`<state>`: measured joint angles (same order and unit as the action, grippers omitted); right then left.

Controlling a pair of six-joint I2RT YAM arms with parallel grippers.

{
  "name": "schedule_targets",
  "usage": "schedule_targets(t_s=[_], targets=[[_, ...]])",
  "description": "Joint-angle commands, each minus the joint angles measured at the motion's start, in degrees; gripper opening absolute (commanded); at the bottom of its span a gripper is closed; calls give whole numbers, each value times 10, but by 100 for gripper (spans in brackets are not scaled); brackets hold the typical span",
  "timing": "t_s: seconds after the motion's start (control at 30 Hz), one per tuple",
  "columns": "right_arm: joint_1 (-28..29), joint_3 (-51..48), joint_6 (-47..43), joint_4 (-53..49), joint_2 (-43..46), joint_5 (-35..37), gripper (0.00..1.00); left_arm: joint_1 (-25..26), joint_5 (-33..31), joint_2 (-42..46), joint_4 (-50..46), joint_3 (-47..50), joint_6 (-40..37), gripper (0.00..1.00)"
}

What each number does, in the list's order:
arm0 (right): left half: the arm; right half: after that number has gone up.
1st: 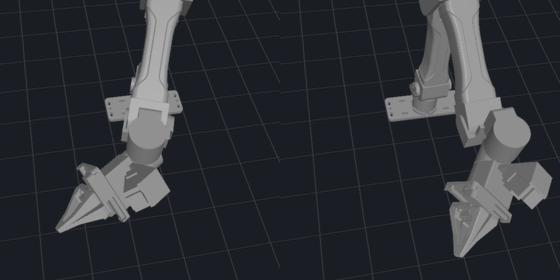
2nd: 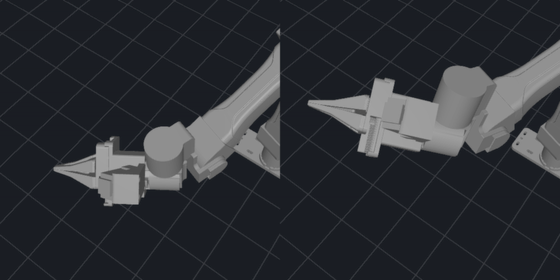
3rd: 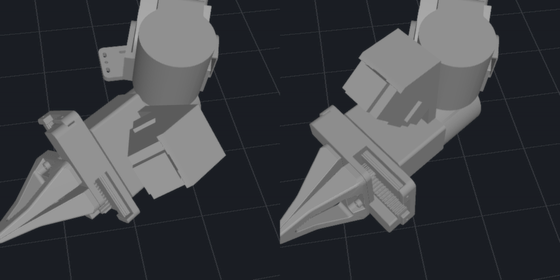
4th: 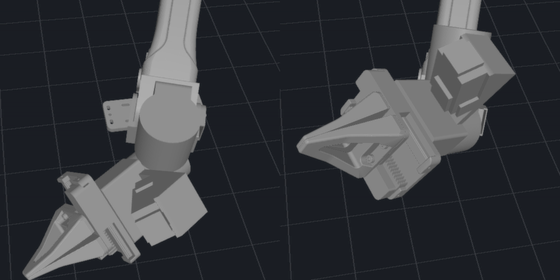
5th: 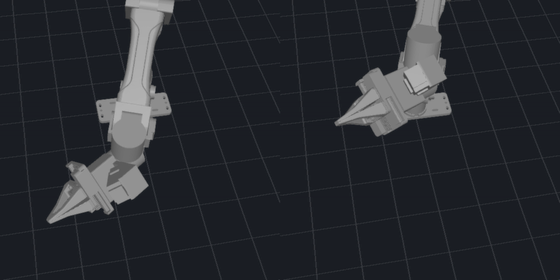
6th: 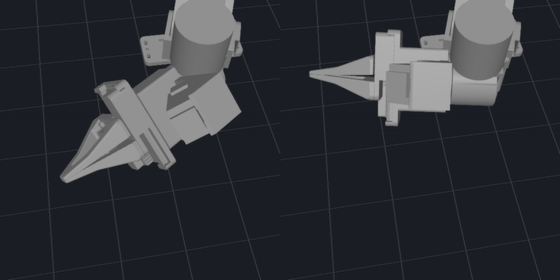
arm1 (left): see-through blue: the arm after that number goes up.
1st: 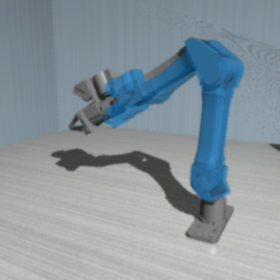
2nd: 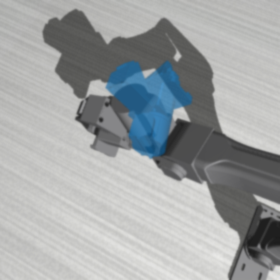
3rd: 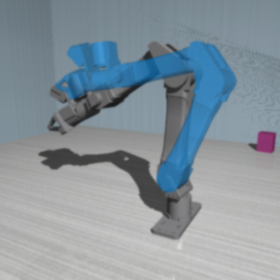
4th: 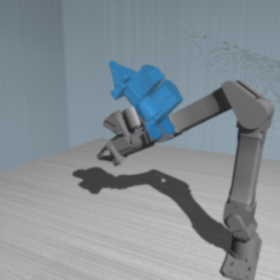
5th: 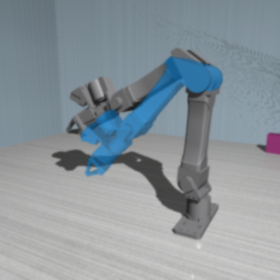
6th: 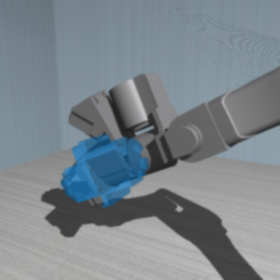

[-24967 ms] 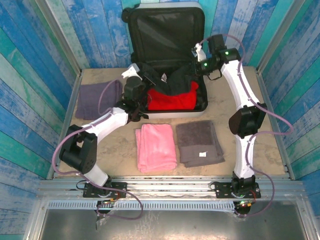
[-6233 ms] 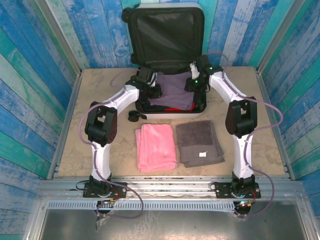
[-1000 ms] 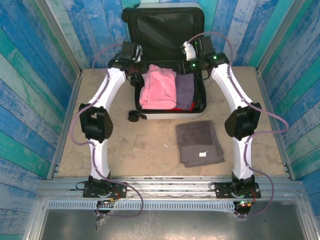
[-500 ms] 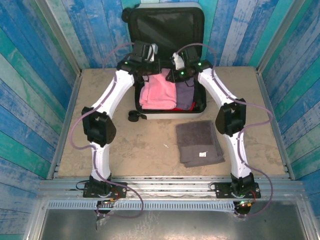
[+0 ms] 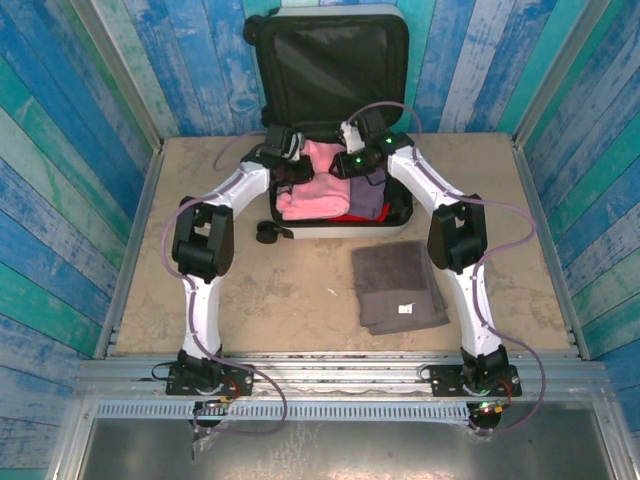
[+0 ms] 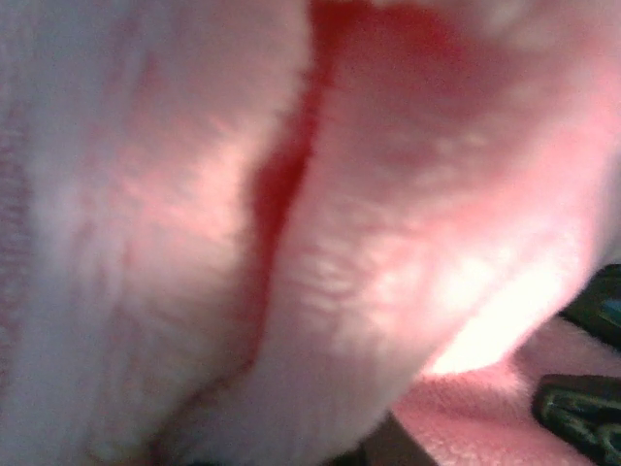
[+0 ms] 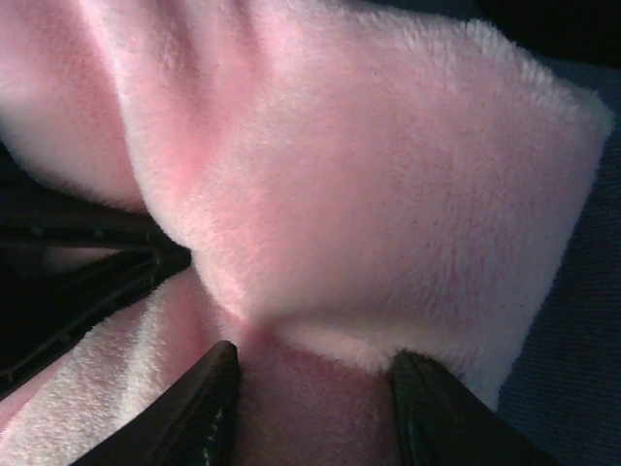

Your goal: Pack the luggage

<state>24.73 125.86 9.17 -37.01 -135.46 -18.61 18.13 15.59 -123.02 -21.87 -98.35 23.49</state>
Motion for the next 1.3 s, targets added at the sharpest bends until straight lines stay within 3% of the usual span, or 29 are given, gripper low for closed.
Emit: schedule_targets(t_s=[0.0,0.07,0.1,0.2,0.27,0.3,0.43,0.6,0.77,0.9,1.0,1.1,1.27], targets=[[-4,3,-13,-18,33,31,52,-7,-43,37,-17,33,-12,23],[-5,10,-14,-25,55,33,56,-7,-54,80,-5,31,-26,39],[-5,10,-15,-25,68,36,57,-7,-60,98,-2,29,-31,56],[-5,-12,-20,-23,114,66,63,-7,-56,172,31,39,-48,71],[-6,-29,-25,-30,148,83,67,-7,-50,228,67,68,-50,91],[-6,-41,-26,-32,165,90,68,-6,-48,253,80,84,-50,94],[-6,-122,-17,-32,272,140,72,-7,-52,342,79,141,-42,93],[-9,-283,-9,-15,446,228,77,7,-6,469,83,265,-29,93],[-46,-457,4,-18,622,188,87,89,-18,625,132,449,46,96],[-103,-569,21,-60,713,111,90,208,-89,711,186,604,152,100],[-141,-652,35,-70,747,46,90,286,-144,724,211,689,225,98],[-154,-723,64,-59,752,32,90,340,-159,702,287,763,299,98],[-161,-800,87,-5,709,29,90,386,-154,599,391,784,368,98]])
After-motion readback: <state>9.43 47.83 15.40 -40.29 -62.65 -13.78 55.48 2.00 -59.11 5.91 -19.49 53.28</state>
